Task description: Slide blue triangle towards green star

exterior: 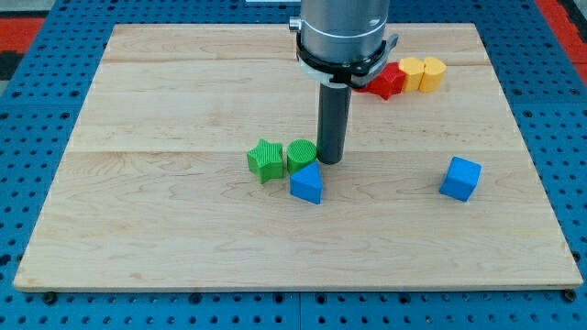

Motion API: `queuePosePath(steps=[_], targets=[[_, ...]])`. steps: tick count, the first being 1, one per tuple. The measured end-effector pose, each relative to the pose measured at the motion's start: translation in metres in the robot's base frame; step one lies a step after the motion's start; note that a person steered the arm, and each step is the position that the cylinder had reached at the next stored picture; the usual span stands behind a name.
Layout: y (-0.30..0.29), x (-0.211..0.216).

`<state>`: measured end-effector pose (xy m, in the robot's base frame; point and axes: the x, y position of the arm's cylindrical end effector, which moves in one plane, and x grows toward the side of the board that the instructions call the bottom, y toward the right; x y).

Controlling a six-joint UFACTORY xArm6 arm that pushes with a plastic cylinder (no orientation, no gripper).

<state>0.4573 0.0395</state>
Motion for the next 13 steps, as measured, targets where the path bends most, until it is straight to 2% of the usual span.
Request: queuePosePath(steps=[2, 3, 4, 5, 6, 7, 9, 10, 11, 12, 13], targets=[[0.001, 0.005], [0.066, 0.016], [0.081, 0.064], [0.034, 0.098], [-0.019, 0.093], [-0.030, 0.076], [0.023, 0.071], [0.024, 0.082], [-0.019, 0.099], [-0.052, 0.080], [-0.058, 0.046]])
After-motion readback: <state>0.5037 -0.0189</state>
